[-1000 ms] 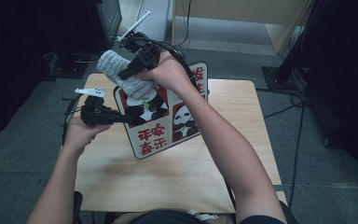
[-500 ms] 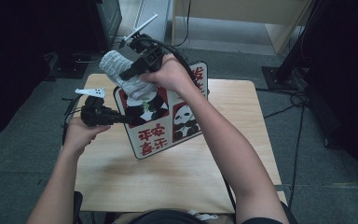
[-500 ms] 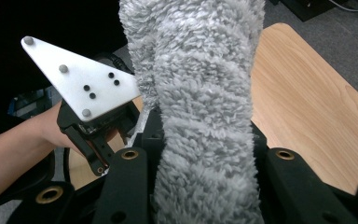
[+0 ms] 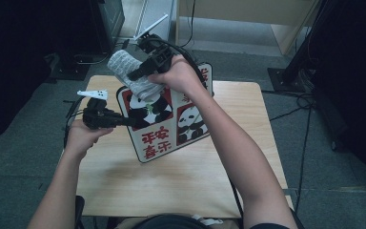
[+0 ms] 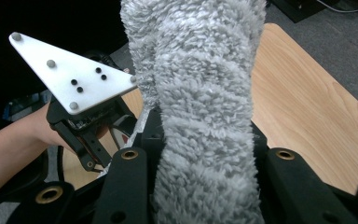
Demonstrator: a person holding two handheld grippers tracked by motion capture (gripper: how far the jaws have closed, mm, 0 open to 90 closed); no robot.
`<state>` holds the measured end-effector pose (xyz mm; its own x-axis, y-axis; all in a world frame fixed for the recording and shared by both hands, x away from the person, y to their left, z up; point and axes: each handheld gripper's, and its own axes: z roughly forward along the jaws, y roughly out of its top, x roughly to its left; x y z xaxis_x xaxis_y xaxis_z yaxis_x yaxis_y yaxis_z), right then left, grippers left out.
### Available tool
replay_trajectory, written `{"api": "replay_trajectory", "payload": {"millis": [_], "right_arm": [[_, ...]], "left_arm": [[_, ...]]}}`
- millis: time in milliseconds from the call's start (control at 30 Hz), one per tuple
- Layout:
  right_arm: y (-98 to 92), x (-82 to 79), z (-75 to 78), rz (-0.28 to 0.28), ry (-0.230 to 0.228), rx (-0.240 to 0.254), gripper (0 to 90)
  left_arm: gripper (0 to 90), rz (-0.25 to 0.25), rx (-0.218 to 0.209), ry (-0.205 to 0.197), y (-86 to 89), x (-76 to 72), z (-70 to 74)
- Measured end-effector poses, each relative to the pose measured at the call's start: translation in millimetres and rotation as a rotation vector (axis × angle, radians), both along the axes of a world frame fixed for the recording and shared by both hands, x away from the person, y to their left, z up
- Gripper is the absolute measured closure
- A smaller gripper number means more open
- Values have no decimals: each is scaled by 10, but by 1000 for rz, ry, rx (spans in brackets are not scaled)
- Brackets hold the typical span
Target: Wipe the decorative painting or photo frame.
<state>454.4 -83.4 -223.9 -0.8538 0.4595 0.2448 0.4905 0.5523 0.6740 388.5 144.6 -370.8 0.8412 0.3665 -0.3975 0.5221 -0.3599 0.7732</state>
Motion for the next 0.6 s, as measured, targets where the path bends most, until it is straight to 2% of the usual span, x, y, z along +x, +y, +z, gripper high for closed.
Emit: {"api": "replay_trajectory", "payload": {"millis": [433, 600], "right_arm": [[-144, 26, -18, -28, 3, 19, 648], [-220, 40, -28, -41, -4, 28, 648]], "left_arm": [[773, -3, 3, -5, 0, -2, 2], [772, 0, 0, 5, 0, 2, 2]]}}
